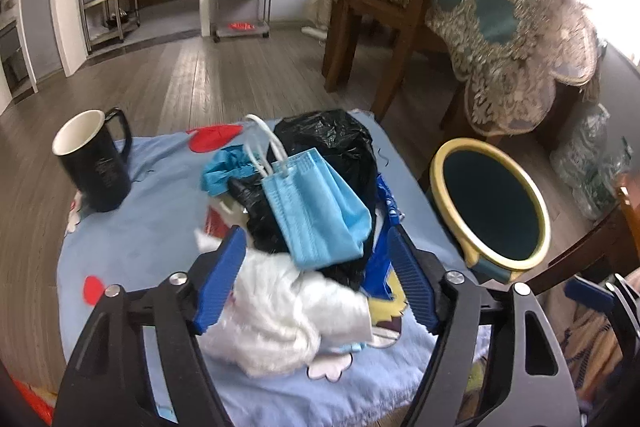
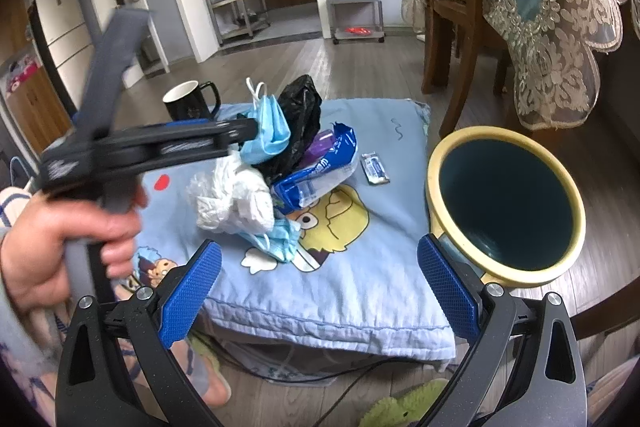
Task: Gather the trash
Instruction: 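Grasp the blue face mask with the left tool and lift it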
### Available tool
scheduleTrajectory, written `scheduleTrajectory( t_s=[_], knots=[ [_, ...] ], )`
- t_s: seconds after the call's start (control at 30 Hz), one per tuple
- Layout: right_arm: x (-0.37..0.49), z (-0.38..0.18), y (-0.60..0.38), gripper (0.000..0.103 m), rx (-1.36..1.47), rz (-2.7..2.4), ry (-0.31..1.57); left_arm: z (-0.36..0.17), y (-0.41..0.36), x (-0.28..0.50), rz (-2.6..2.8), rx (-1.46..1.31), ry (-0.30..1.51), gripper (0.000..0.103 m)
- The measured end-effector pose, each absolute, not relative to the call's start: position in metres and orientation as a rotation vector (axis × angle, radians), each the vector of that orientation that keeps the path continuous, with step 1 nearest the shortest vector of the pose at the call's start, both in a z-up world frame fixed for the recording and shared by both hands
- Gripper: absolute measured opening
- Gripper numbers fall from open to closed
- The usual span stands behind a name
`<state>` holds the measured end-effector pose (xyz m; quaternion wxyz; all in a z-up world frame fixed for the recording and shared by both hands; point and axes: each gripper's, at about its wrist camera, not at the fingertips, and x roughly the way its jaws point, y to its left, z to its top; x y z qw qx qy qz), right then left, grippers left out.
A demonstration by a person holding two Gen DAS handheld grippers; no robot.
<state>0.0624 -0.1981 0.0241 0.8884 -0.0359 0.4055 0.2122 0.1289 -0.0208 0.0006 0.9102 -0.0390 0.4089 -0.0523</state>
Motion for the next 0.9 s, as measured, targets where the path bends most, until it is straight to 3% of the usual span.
scheduleTrajectory(
  t_s=[0.23, 0.4, 0.57, 0.9],
  knots=[
    [0.063, 0.021, -0.200, 0.098, -0.077, 0.429, 0.856, -0.023, -0.034, 0.160, -0.120, -0.041, 0.935, 0.048],
    [0.064, 0.021, -0.200, 0.098, -0.072, 0.429, 0.857, -0.019, -0.028, 0.160, -0.128, -0.045, 0.914, 0.019],
    [0.064, 0.019, -0.198, 0.098, -0.075, 0.432, 0.862, -0.005, -0.012, 0.157, -0.125, -0.083, 0.870, 0.013],
    [0.077, 0.003, -0.174, 0.098, -0.091, 0.485, 0.911, 0.020, 0.034, 0.146, -0.076, -0.186, 0.802, 0.013]
  ],
)
